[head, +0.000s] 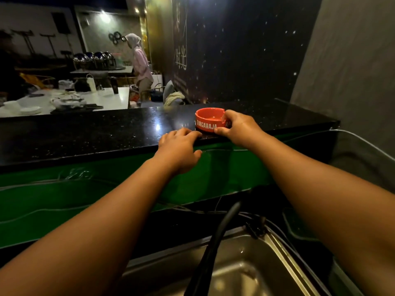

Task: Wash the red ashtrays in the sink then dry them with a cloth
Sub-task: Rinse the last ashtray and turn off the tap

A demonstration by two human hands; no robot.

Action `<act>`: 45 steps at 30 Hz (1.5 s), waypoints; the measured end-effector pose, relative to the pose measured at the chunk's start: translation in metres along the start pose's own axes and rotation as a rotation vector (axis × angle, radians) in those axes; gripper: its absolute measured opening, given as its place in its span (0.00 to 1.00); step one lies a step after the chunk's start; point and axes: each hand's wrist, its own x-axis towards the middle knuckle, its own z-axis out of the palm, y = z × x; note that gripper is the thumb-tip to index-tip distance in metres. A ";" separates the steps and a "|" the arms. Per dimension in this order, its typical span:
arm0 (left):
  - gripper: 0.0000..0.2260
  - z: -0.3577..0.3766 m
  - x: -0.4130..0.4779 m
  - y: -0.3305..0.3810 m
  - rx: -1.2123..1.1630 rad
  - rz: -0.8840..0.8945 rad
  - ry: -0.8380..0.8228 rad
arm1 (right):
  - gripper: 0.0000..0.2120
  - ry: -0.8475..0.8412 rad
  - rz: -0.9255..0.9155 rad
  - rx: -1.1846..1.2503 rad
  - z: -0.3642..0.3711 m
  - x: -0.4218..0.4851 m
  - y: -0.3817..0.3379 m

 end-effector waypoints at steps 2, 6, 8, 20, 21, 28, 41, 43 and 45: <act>0.25 -0.001 -0.004 -0.001 -0.003 0.029 0.015 | 0.15 0.022 -0.025 0.064 -0.001 -0.008 -0.003; 0.22 -0.006 -0.027 0.003 -0.246 0.052 0.115 | 0.14 0.069 -0.066 0.105 -0.003 -0.038 -0.005; 0.19 -0.008 -0.049 0.002 -0.439 0.036 0.253 | 0.14 0.088 -0.103 0.110 -0.002 -0.059 -0.008; 0.15 0.025 -0.228 -0.046 -1.483 -0.559 -0.078 | 0.14 -0.064 -0.209 0.366 0.076 -0.232 -0.055; 0.16 0.030 -0.241 -0.051 -1.535 -0.597 -0.088 | 0.14 -0.111 -0.208 0.382 0.089 -0.248 -0.057; 0.12 0.079 -0.327 -0.074 -1.385 -0.745 -0.225 | 0.24 -0.438 -0.092 0.677 0.175 -0.355 -0.059; 0.16 0.210 -0.364 -0.026 -1.444 -0.982 -0.750 | 0.16 -0.542 1.121 1.193 0.251 -0.400 0.027; 0.18 0.220 -0.358 -0.025 -1.412 -1.003 -0.775 | 0.17 -0.502 1.157 1.188 0.256 -0.390 0.039; 0.17 0.229 -0.355 -0.030 -1.421 -1.064 -0.749 | 0.18 -0.512 1.154 1.186 0.267 -0.383 0.040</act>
